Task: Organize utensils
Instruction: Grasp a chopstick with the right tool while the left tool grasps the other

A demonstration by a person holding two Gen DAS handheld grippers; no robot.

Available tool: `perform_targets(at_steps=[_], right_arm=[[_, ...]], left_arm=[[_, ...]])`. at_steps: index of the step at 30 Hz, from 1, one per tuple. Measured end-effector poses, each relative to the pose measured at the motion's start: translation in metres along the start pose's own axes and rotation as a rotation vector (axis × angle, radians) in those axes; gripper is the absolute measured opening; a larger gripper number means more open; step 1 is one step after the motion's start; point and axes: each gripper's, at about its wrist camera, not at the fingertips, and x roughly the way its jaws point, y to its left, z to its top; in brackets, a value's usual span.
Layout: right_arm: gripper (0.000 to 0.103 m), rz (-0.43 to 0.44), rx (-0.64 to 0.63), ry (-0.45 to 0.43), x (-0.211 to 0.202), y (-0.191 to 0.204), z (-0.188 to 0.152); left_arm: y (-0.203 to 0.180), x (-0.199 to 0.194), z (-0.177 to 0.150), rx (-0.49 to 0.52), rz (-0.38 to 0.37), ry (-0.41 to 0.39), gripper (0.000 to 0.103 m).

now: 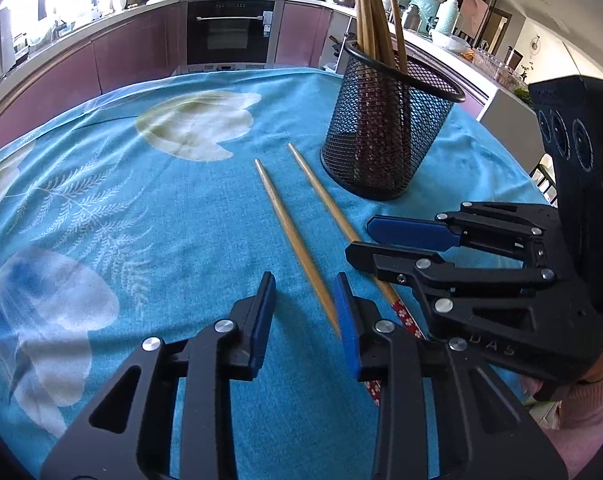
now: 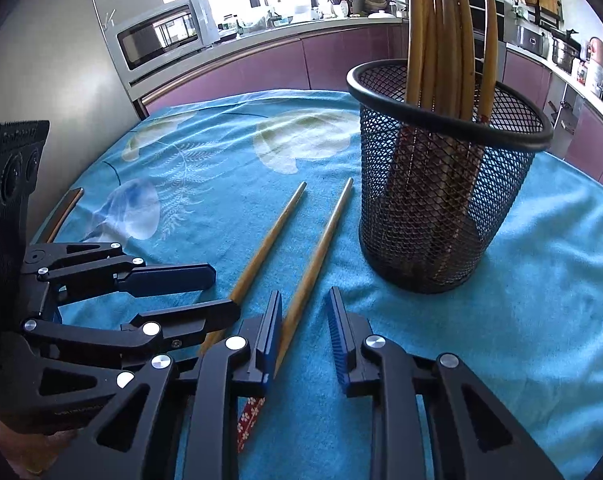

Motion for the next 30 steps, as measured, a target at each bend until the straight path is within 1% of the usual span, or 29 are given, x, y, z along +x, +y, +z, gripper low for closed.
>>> perform_targets(at_steps=[1, 3, 5, 6, 10, 15, 19, 23, 30], right_arm=[[0.018, -0.005, 0.004, -0.001, 0.001, 0.000, 0.001], [0.012, -0.004, 0.014, -0.002, 0.001, -0.001, 0.001], [0.011, 0.006, 0.028, -0.006, 0.001, -0.004, 0.000], [0.010, 0.011, 0.034, -0.008, 0.001, -0.005, 0.000], [0.006, 0.036, 0.065, -0.015, -0.001, -0.010, -0.002], [0.006, 0.068, 0.094, -0.036, -0.009, -0.016, -0.004], [0.006, 0.103, 0.071, -0.050, -0.018, -0.012, -0.006], [0.006, 0.105, 0.048, -0.025, -0.013, -0.007, -0.004], [0.007, 0.075, 0.028, 0.001, 0.000, -0.004, -0.001]], left_arm=[[0.000, 0.001, 0.002, -0.002, 0.004, 0.001, 0.028], [0.000, 0.004, 0.005, -0.005, 0.009, 0.004, 0.020], [0.001, 0.006, 0.008, -0.013, 0.008, 0.008, 0.015], [0.001, 0.006, 0.009, -0.018, 0.007, 0.008, 0.014], [0.001, 0.006, 0.009, -0.035, 0.008, 0.001, 0.011], [0.003, 0.005, 0.007, -0.044, 0.009, -0.001, 0.008], [0.003, 0.004, 0.004, -0.033, 0.005, 0.002, 0.007], [0.001, 0.003, 0.002, -0.014, 0.004, 0.007, 0.008], [-0.001, 0.008, 0.007, 0.022, 0.019, 0.019, 0.008]])
